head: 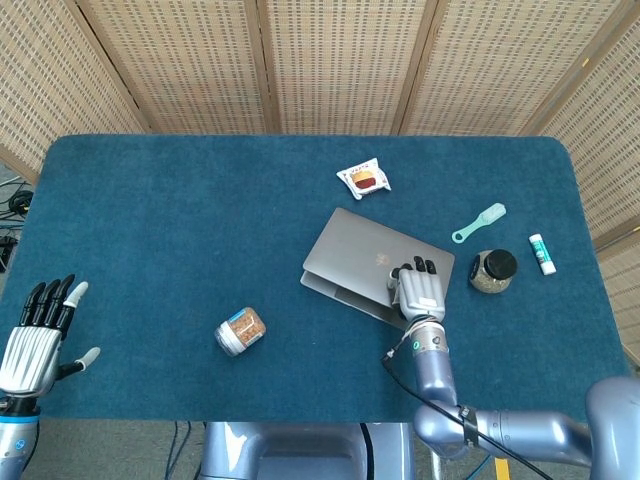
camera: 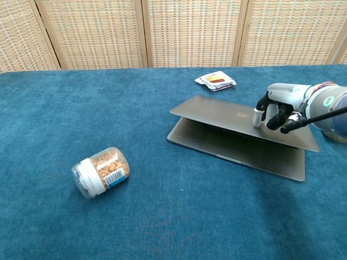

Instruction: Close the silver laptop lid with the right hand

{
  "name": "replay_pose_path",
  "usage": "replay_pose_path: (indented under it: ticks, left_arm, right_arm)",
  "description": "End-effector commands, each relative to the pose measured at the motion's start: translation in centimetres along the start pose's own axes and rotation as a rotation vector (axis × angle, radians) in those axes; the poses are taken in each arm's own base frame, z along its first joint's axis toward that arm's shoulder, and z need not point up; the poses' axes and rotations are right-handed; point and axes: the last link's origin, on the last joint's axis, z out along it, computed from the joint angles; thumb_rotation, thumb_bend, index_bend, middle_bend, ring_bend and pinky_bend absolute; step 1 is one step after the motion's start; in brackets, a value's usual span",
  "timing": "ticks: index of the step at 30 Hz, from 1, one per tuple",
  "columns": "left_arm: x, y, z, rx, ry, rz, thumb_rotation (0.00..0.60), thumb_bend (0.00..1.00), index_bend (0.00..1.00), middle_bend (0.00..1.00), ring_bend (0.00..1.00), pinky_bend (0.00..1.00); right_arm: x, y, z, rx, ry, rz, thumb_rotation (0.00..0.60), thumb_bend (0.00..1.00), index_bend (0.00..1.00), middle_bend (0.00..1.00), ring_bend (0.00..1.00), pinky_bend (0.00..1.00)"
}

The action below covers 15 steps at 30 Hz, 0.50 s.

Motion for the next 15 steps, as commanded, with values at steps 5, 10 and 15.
replay_pose_path:
  ticks: [5,10,15]
  left_arm:
    - [0.0,0.1,0.0,-0.001,-0.002,0.002,0.6,0.01,0.0,0.0,0.0,0.0]
    - [0.0,0.1,-0.1,-0.003,-0.003,0.003,0.6,0.01,0.0,0.0,0.0,0.0]
    - [0.0,0.1,-0.1,-0.002,-0.002,0.004,0.6,0.01,0.0,0.0,0.0,0.0]
  right_arm:
    - [-1.1,0.5,0.1,-0.001,-0.033,0.013,0.6,1.0,0.41,0.27,0.05,0.06]
    - [-2.0,0.9,0.3,0.002,-0.057,0.025,0.6,1.0,0.41,0.27,0.05,0.06]
    - [-2.5,1.2,0.4,0.004,-0.07,0.03,0.6,1.0,0.41,0.27,0.05,0.06]
